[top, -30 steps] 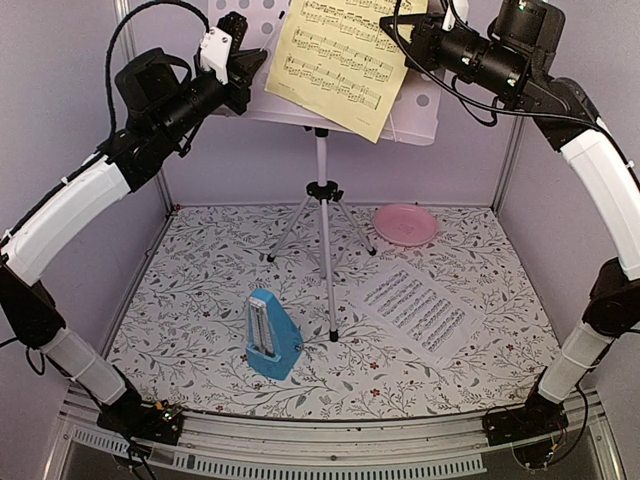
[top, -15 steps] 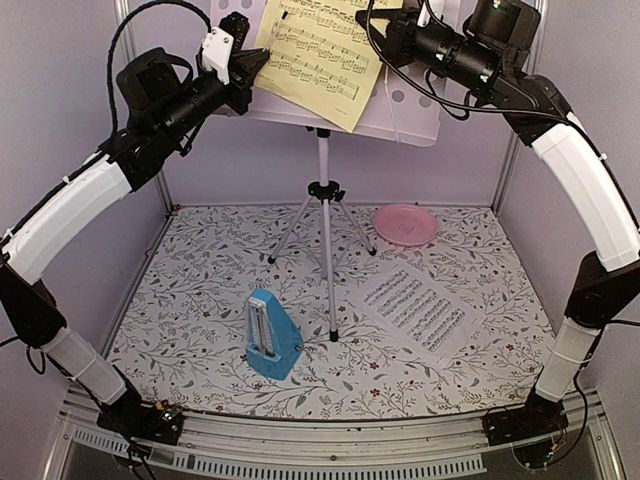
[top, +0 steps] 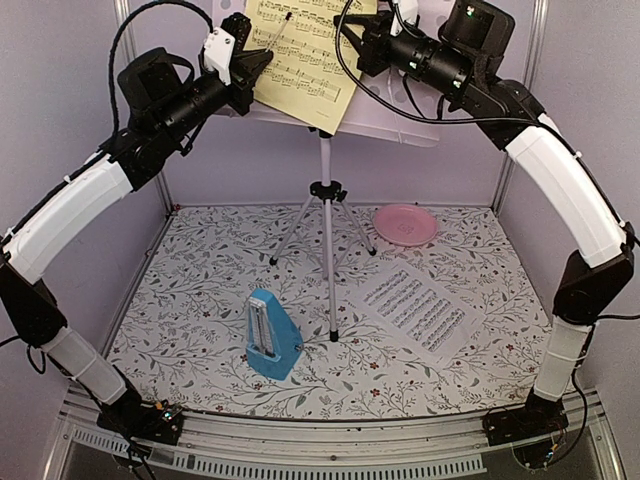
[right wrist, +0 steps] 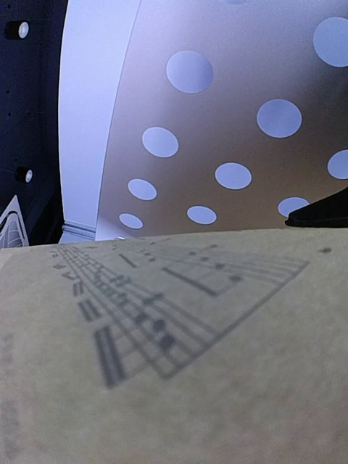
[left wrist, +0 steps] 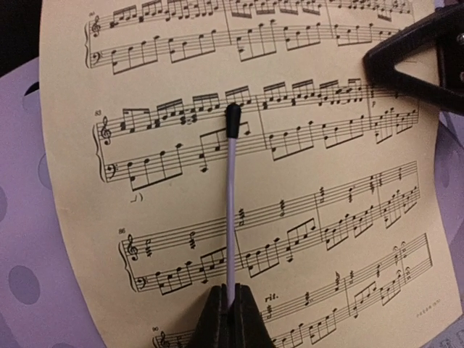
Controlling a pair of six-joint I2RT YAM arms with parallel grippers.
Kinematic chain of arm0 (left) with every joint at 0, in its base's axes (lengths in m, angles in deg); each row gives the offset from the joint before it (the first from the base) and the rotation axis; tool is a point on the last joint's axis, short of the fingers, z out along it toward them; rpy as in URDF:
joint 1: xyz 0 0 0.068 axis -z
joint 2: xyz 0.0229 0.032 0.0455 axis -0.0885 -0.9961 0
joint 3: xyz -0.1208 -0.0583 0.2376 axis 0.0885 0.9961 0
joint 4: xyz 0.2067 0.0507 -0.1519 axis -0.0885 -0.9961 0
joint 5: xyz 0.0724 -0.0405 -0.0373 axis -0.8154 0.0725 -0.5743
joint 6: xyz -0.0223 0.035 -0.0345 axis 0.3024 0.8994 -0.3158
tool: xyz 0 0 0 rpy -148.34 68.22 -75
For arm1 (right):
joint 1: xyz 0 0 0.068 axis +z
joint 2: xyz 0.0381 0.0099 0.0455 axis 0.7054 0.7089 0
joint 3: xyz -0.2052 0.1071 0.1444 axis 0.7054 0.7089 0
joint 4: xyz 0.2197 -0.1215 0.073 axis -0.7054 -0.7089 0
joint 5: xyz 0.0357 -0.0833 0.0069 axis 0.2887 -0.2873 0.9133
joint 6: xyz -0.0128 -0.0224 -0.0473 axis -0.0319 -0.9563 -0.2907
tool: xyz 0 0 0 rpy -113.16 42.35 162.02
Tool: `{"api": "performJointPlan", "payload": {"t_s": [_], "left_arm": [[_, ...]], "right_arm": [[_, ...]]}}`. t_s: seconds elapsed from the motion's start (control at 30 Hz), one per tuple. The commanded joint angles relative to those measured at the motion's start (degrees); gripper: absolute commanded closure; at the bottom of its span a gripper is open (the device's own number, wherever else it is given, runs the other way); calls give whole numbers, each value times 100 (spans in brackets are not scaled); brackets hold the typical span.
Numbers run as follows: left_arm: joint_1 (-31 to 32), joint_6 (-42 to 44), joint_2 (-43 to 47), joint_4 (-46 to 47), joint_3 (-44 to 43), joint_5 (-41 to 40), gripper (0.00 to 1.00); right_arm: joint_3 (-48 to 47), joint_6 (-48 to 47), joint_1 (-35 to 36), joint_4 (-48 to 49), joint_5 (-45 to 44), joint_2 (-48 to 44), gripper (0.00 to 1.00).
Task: Set up the instrument practice props
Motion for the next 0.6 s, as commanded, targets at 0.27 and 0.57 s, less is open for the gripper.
{"api": "performJointPlan", "payload": {"t_s": [0.27,0.57], "left_arm": [[54,105,-46,1,-149,268,100],[55,96,-18,-26,-112,342,100]], "right_arm": [[-505,-1311,191,689,61,591,100],[-505,-1533,213,960,276,753,100]]}}
